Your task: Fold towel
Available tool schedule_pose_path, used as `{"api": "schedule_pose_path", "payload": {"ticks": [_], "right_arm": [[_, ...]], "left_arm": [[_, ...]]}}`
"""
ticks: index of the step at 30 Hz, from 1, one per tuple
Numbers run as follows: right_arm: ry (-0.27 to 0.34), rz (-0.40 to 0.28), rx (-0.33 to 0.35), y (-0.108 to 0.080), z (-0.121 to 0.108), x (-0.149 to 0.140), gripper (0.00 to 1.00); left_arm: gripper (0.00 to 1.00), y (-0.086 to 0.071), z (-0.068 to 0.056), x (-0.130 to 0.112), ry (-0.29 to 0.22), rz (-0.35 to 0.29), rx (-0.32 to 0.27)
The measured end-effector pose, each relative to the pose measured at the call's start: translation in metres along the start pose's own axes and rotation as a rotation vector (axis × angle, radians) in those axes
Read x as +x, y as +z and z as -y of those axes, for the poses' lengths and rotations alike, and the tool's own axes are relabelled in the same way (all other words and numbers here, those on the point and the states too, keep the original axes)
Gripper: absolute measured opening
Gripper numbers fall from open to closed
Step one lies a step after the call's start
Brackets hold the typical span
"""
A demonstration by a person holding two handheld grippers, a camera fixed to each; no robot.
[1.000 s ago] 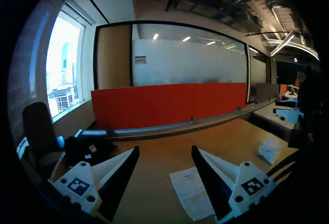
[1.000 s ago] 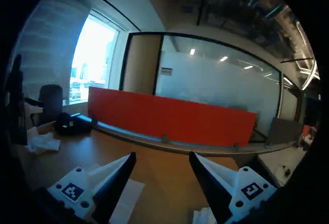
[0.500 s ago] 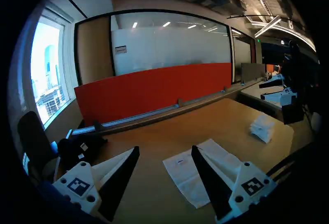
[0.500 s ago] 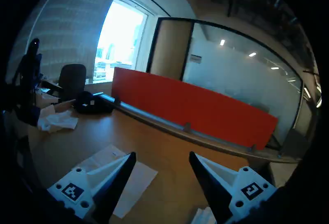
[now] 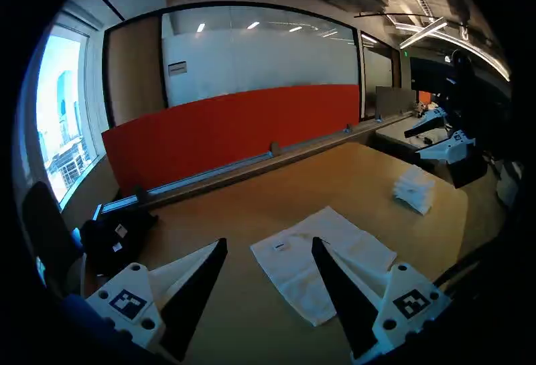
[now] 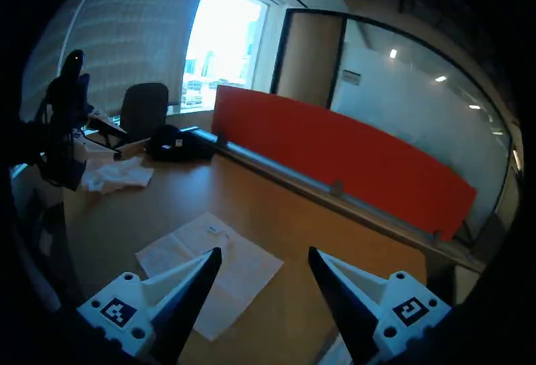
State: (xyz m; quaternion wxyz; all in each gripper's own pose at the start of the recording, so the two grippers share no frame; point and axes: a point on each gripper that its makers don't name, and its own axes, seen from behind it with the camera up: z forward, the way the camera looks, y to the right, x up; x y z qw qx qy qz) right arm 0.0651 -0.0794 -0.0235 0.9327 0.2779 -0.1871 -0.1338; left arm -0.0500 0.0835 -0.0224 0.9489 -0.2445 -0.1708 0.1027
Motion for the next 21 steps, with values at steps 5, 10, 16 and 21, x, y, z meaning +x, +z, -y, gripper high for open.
{"api": "schedule_pose_path", "payload": {"ticks": [5,10,16,21], "right_arm": [[0.003,0.020,0.011,0.008,0.007,-0.016,1.00],[0.008,0.029,0.022,0.013,0.017,-0.033,1.00],[0.015,0.053,0.031,0.021,0.025,-0.055,1.00],[0.017,0.073,0.039,0.028,0.033,-0.075,1.00]], "left_arm": [[0.94,0.006,-0.006,-0.022,0.011,0.028,-0.009],[0.94,0.012,-0.015,-0.045,0.019,0.056,-0.018],[0.94,0.020,-0.024,-0.067,0.017,0.072,-0.033],[0.94,0.027,-0.032,-0.084,0.023,0.086,-0.050]]}}
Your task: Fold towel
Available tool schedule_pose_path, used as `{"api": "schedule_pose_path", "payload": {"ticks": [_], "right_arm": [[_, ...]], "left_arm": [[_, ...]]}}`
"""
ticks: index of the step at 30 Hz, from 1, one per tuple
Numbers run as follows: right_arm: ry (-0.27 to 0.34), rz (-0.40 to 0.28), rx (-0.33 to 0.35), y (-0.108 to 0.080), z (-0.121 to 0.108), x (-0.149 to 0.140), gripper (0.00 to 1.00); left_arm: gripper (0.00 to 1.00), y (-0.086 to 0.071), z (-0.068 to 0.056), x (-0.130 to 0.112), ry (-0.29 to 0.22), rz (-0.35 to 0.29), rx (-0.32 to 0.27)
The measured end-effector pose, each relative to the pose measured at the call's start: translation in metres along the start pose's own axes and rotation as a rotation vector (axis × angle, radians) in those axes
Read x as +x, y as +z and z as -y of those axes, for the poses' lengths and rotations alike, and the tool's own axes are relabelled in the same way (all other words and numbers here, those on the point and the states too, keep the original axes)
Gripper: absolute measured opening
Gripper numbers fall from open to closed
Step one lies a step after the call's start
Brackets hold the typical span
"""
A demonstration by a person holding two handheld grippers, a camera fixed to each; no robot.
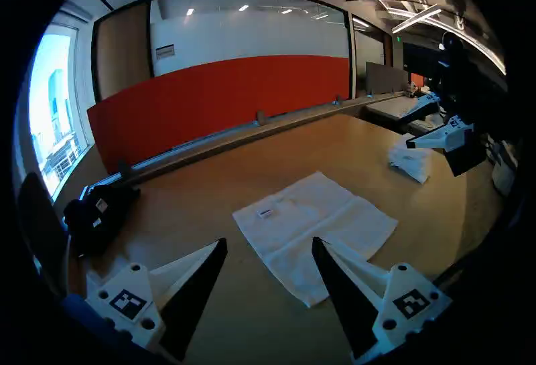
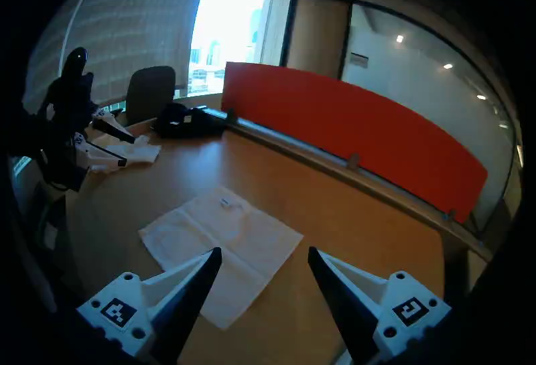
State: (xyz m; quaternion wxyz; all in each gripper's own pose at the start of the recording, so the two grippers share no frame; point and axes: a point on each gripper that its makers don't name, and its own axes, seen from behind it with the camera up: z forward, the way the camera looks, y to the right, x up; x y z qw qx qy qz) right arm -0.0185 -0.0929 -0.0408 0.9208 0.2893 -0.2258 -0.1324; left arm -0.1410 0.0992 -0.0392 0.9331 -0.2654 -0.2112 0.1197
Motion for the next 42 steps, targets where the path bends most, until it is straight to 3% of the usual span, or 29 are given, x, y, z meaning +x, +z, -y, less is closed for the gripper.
{"api": "schedule_pose_path", "payload": {"ticks": [23,42], "right_arm": [[0.031,0.146,0.057,0.042,0.039,-0.105,1.00],[0.020,0.230,0.100,0.058,0.057,-0.165,1.00]], "left_arm": [[0.94,0.052,-0.035,-0.102,0.011,0.174,-0.093],[0.94,0.070,-0.059,-0.155,0.030,0.279,-0.145]]}}
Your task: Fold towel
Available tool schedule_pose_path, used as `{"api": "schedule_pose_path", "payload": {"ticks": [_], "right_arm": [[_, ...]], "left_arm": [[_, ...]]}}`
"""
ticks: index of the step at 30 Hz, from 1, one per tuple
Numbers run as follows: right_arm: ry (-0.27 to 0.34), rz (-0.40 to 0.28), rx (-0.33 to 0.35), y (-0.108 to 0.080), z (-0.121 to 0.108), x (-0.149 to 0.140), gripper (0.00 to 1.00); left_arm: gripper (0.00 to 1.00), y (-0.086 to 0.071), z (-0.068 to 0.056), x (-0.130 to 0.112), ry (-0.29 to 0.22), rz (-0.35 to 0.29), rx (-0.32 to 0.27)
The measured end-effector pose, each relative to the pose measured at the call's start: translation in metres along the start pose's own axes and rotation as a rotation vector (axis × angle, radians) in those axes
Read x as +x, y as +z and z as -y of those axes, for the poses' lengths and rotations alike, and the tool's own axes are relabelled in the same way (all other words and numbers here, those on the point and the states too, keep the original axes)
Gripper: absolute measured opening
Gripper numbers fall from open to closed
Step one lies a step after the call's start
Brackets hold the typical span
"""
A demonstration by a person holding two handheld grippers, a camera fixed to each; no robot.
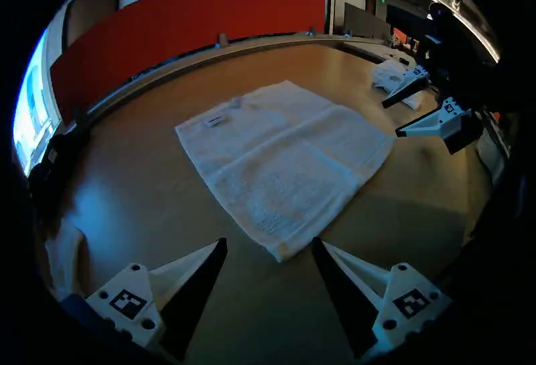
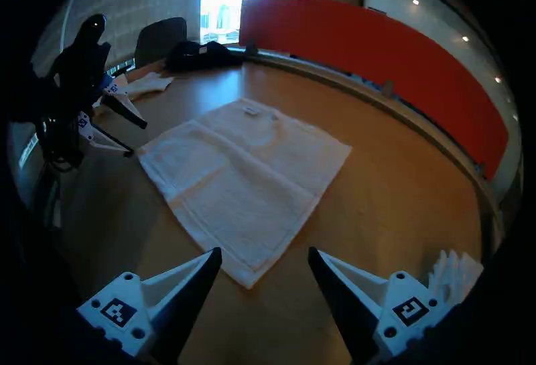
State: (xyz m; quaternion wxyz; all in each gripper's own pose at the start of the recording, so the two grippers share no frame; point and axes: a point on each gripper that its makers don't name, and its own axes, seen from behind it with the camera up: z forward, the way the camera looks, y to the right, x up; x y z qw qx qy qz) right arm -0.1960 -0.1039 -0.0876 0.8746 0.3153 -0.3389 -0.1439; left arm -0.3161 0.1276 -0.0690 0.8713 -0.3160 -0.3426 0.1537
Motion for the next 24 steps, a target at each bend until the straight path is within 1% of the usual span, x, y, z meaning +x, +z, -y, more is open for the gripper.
{"api": "schedule_pose_path", "payload": {"ticks": [9,20,24], "right_arm": [[-0.013,0.031,0.019,0.008,0.006,-0.016,1.00],[-0.003,0.052,0.032,0.014,0.004,-0.026,0.98],[-0.010,0.055,0.041,0.015,0.005,-0.027,0.94]], "left_arm": [[0.94,0.012,-0.006,-0.005,-0.007,0.019,-0.021],[0.94,0.022,-0.009,-0.007,-0.001,0.030,-0.032],[0.94,0.024,-0.010,-0.009,0.008,0.030,-0.033]]}}
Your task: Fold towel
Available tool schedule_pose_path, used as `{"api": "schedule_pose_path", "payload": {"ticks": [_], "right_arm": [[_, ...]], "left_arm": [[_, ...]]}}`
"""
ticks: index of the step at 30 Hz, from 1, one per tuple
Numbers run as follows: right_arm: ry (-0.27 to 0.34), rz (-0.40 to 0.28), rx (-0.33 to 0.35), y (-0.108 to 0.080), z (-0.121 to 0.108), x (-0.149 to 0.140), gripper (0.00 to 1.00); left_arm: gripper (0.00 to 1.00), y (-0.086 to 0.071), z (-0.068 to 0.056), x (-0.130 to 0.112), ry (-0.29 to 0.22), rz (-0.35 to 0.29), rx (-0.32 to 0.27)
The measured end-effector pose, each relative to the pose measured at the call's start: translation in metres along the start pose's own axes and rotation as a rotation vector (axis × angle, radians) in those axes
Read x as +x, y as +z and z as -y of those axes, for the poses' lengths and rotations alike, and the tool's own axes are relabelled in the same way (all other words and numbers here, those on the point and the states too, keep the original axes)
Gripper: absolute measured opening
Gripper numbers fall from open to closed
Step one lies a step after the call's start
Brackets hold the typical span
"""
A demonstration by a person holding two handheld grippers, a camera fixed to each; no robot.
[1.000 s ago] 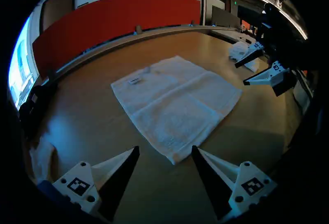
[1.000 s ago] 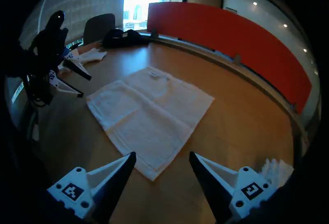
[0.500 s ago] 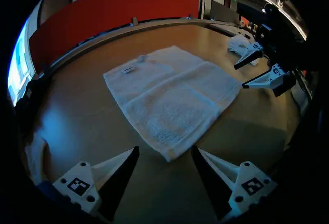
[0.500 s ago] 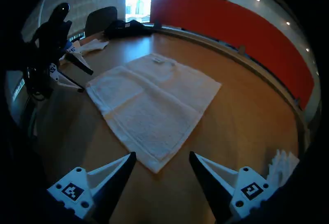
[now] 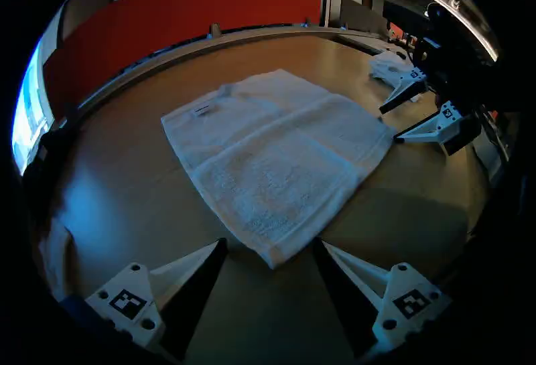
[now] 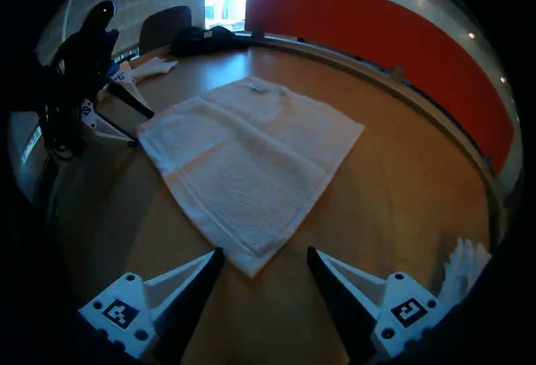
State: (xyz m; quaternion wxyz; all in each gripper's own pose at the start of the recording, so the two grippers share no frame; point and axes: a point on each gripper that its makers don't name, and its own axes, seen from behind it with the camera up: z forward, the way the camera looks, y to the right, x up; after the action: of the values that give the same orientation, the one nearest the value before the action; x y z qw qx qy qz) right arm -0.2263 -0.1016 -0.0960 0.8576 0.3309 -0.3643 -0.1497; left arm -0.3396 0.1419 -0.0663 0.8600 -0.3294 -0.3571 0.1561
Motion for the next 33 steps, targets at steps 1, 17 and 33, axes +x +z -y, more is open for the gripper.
{"api": "schedule_pose_path", "payload": {"ticks": [1,17,33], "right_arm": [[-0.001,0.000,0.007,0.000,0.001,0.000,0.91],[-0.006,0.003,0.064,0.001,0.011,0.000,0.64],[-0.023,0.009,0.078,0.003,0.020,0.004,0.23]], "left_arm": [[0.94,0.000,0.000,0.000,0.002,0.000,0.001],[0.75,-0.001,-0.002,-0.001,-0.012,0.002,0.018],[0.50,0.000,-0.005,-0.002,-0.030,0.023,0.022]]}}
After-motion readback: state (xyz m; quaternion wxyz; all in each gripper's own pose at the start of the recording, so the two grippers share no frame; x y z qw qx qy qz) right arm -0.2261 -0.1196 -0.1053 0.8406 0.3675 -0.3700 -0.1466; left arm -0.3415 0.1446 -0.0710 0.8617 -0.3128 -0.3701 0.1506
